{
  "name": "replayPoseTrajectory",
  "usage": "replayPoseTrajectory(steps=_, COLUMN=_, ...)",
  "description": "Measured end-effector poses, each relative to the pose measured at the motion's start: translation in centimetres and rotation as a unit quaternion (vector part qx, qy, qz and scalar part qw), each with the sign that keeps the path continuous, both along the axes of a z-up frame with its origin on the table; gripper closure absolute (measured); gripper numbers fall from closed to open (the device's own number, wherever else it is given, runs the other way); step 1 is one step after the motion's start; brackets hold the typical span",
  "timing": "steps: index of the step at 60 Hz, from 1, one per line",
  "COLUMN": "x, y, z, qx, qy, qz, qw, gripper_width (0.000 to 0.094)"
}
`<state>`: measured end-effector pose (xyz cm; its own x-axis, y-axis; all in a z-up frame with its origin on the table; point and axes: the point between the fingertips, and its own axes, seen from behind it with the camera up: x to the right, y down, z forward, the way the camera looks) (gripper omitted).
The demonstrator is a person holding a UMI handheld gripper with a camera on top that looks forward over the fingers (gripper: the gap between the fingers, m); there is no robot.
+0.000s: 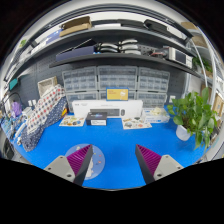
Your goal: Arrange mouse
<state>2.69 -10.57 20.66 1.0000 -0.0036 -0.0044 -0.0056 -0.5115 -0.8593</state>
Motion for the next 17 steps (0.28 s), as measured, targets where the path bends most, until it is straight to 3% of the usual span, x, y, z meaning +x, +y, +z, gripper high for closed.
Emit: replayPoseTrajectory(steps=17, x=1.8, y=-3.8, z=0.5, qx=0.012, qy=0.012, qz=0.006, qw=1.000, gripper_width=0.0063)
